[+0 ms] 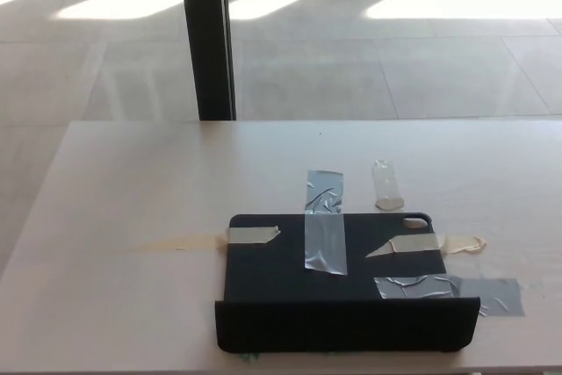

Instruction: The robot uses its right hand to open a folded tablet cover kept in the middle of the desk

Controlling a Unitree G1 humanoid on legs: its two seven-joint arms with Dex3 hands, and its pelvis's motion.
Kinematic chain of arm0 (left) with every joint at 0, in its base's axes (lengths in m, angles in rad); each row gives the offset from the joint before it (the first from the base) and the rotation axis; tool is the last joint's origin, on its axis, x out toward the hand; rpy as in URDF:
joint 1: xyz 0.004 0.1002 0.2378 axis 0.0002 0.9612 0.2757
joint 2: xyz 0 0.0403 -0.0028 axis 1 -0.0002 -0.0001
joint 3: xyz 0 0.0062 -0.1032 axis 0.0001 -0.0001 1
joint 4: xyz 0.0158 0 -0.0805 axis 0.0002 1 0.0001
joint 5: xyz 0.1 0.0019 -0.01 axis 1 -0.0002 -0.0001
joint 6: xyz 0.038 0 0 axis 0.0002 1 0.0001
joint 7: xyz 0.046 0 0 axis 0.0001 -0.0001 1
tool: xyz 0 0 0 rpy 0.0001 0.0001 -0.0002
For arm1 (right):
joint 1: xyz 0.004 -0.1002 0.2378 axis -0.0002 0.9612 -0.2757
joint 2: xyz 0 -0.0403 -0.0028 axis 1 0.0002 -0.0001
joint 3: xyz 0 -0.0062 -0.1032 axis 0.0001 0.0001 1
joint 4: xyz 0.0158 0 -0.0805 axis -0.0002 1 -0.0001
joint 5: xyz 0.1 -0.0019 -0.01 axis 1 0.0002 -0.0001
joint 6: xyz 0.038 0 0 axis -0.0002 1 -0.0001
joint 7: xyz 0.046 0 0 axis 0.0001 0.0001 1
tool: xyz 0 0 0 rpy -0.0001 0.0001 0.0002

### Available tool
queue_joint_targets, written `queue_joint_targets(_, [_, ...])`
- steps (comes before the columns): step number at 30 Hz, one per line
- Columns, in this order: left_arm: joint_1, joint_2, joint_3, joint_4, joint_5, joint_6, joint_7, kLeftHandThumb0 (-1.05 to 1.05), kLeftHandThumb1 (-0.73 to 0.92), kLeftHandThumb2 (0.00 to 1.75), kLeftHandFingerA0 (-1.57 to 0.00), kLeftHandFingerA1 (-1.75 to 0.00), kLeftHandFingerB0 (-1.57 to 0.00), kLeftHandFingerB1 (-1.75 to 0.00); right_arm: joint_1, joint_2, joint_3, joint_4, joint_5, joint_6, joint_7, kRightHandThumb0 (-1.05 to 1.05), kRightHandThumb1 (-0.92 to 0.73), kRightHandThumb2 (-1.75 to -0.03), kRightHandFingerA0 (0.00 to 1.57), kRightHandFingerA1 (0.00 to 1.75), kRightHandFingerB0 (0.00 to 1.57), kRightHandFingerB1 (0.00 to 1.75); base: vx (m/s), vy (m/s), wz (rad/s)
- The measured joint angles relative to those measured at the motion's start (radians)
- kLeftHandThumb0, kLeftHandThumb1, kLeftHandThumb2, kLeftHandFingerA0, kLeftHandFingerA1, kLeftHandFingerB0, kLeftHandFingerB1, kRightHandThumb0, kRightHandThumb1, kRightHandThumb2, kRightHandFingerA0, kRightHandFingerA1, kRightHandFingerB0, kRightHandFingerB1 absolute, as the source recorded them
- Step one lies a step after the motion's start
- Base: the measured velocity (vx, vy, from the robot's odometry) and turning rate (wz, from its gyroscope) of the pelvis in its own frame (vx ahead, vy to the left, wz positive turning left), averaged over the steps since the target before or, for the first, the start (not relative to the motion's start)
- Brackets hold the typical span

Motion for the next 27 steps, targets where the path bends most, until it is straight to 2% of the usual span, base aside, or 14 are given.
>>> queue_joint_targets(2, [-0.008,0.007,0.019,0.018,-0.011,0.0,-0.019,-0.9,0.42,1.02,-0.59,-1.01,-0.38,-0.87,-0.015,-0.008,-0.048,-0.031,0.026,0.0,-0.003,-0.9,-0.92,-0.73,0.57,0.92,0.41,0.59,0.0,0.0,0.0])
queue_joint_targets(3, [-0.009,0.009,0.026,0.026,-0.013,0.0,-0.028,-0.87,0.4,1.02,-0.52,-0.96,-0.32,-0.83,-0.024,-0.015,-0.068,-0.044,0.039,0.001,-0.003,-0.9,-0.68,-1.11,0.58,0.92,0.39,0.64,0.0,0.0,0.0])
queue_joint_targets(4, [-0.009,0.01,0.03,0.03,-0.014,0.0,-0.033,-0.87,0.4,1.02,-0.52,-0.96,-0.32,-0.83,-0.032,-0.017,-0.084,-0.067,0.052,0.002,-0.001,-0.9,-0.68,-1.11,0.58,0.92,0.39,0.64,0.0,0.0,0.0])
queue_joint_targets(5, [-0.009,0.011,0.032,0.034,-0.015,0.0,-0.039,-0.91,0.54,0.72,-0.43,-1.11,-0.31,-0.98,-0.041,-0.019,-0.096,-0.094,0.064,0.004,0.002,-0.89,-0.91,-0.67,0.54,1.03,0.4,0.56,0.0,0.0,0.0])
queue_joint_targets(7, [-0.01,0.011,0.034,0.037,-0.016,0.0,-0.047,-0.85,0.39,1.0,-0.53,-0.95,-0.34,-0.82,-0.057,-0.019,-0.106,-0.168,0.085,0.013,0.007,-0.9,-0.88,-0.66,0.46,0.87,0.38,0.46,0.0,0.0,0.0])
queue_joint_targets(8, [-0.01,0.011,0.035,0.038,-0.016,0.0,-0.048,-0.85,0.39,1.01,-0.53,-0.96,-0.33,-0.82,-0.061,-0.019,-0.107,-0.185,0.089,0.015,0.008,-0.86,-0.66,-1.1,0.47,0.74,0.37,0.55,0.0,0.0,0.0])
queue_joint_targets(11, [-0.011,0.011,0.035,0.039,-0.016,0.0,-0.052,-0.85,0.39,1.01,-0.52,-0.95,-0.32,-0.81,-0.094,-0.019,-0.101,-0.289,0.107,0.032,0.011,-0.88,-0.66,-1.09,0.45,0.76,0.36,0.53,0.0,0.0,0.0])
queue_joint_targets(12, [-0.011,0.011,0.036,0.039,-0.016,0.0,-0.054,-0.92,0.53,0.7,-0.44,-1.1,-0.28,-0.96,-0.111,-0.019,-0.095,-0.331,0.111,0.038,0.013,-0.86,-0.89,-0.67,0.41,0.71,0.39,0.37,0.0,0.0,0.0])
queue_joint_targets(14, [-0.011,0.01,0.036,0.039,-0.016,0.0,-0.058,-0.93,0.53,0.7,-0.43,-1.09,-0.29,-0.96,-0.141,-0.019,-0.075,-0.398,0.115,0.046,0.016,-0.83,-0.89,-0.67,0.33,0.62,0.31,0.36,0.0,0.0,0.0])
queue_joint_targets(15, [-0.011,0.01,0.036,0.039,-0.016,0.0,-0.059,-0.89,0.42,1.02,-0.54,-0.97,-0.31,-0.82,-0.155,-0.019,-0.063,-0.426,0.115,0.049,0.017,-0.8,-0.91,-0.67,0.34,0.6,0.27,0.37,0.0,0.0,0.0])
queue_joint_targets(16, [-0.011,0.01,0.036,0.04,-0.016,0.0,-0.061,-0.89,0.42,1.02,-0.54,-0.97,-0.31,-0.82,-0.173,-0.019,-0.046,-0.464,0.116,0.053,0.019,-0.8,-0.91,-0.67,0.34,0.6,0.27,0.37,0.0,0.0,0.0])
queue_joint_targets(17, [-0.011,0.01,0.036,0.04,-0.016,0.0,-0.062,-0.94,0.54,0.72,-0.45,-1.08,-0.3,-0.95,-0.189,-0.019,-0.029,-0.495,0.117,0.056,0.021,-0.83,-0.91,-0.67,0.37,0.64,0.3,0.38,0.0,0.0,0.0])
queue_joint_targets(26, [-0.011,0.009,0.037,0.046,-0.017,0.0,-0.075,-0.93,0.53,0.71,-0.45,-1.11,-0.32,-0.99,-0.366,-0.023,0.26,-0.734,0.084,0.068,0.08,-0.88,-0.9,-0.67,0.41,0.71,0.34,0.38,0.0,0.0,0.0])
queue_joint_targets(27, [-0.011,0.008,0.037,0.047,-0.017,0.0,-0.076,-0.92,0.52,0.7,-0.45,-1.11,-0.35,-1.0,-0.379,-0.023,0.298,-0.745,0.076,0.068,0.089,-0.93,-0.7,-0.87,0.4,0.71,0.3,0.43,0.0,0.0,0.0])
